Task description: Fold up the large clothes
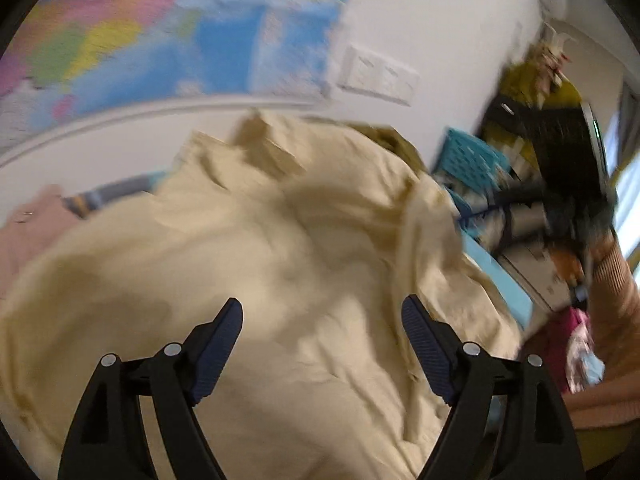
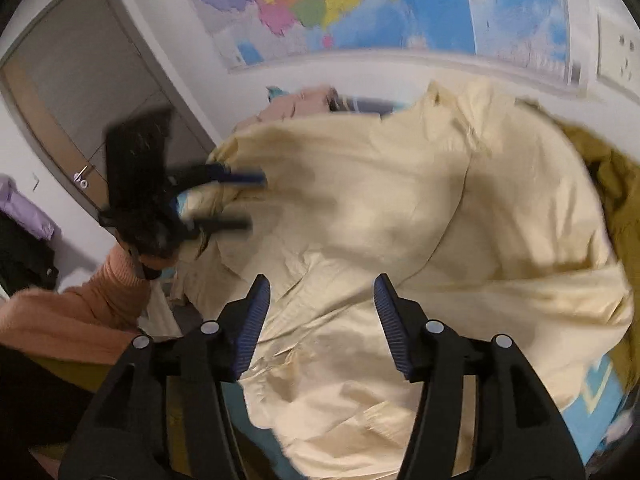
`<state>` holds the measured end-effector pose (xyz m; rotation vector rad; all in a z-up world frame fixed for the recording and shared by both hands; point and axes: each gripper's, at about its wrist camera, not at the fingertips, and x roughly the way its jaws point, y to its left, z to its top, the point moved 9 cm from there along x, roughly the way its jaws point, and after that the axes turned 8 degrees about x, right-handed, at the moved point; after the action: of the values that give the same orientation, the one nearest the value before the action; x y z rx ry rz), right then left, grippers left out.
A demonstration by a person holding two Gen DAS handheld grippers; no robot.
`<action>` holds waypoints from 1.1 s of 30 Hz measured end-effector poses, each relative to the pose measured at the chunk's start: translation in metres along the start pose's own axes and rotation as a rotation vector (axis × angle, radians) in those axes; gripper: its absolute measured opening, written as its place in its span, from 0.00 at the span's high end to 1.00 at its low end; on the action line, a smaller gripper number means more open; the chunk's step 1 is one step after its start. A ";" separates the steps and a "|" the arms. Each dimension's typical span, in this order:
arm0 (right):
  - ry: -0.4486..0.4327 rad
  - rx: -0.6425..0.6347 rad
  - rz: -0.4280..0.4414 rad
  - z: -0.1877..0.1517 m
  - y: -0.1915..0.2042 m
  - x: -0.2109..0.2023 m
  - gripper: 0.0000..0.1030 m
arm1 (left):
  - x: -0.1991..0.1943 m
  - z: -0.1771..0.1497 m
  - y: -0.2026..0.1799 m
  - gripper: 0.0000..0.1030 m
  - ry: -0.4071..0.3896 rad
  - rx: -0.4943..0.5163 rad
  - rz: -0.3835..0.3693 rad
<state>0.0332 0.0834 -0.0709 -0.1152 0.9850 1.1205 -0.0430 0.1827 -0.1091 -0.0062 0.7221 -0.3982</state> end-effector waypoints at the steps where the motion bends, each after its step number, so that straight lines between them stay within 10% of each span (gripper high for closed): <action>1: -0.046 0.021 -0.022 0.008 -0.013 -0.012 0.41 | 0.006 -0.002 -0.012 0.18 0.013 0.024 -0.037; 5: -0.166 0.101 -0.322 0.025 -0.100 -0.044 0.32 | 0.035 -0.009 -0.058 0.07 0.088 0.098 -0.178; 10: -0.068 0.196 -0.397 0.026 -0.175 -0.011 0.33 | 0.088 -0.026 -0.086 0.11 0.254 0.141 -0.229; 12: -0.029 0.182 -0.431 0.028 -0.188 0.007 0.33 | 0.101 -0.034 -0.093 0.50 0.318 0.132 -0.271; 15: 0.055 0.161 -0.419 0.029 -0.201 0.032 0.35 | 0.106 -0.037 -0.097 0.82 0.341 0.155 -0.286; 17: 0.094 0.124 -0.451 0.030 -0.208 0.038 0.78 | 0.092 -0.030 -0.097 0.85 0.309 0.183 -0.262; 19: 0.081 0.105 -0.442 0.039 -0.204 0.031 0.86 | 0.070 -0.018 -0.088 0.88 0.268 0.222 -0.195; 26: -0.124 0.189 -0.357 0.079 -0.189 -0.025 0.95 | 0.024 0.022 -0.005 0.86 0.211 0.259 0.107; 30: -0.076 0.276 -0.383 0.059 -0.224 0.001 0.95 | 0.049 0.012 0.060 0.44 0.310 0.209 0.294; 33: -0.114 0.356 -0.343 0.051 -0.232 0.005 0.93 | 0.056 -0.001 0.087 0.42 0.353 0.112 0.282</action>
<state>0.2488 0.0033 -0.1320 0.0663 1.0039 0.6212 0.0247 0.2438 -0.1583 0.2747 1.0323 -0.1690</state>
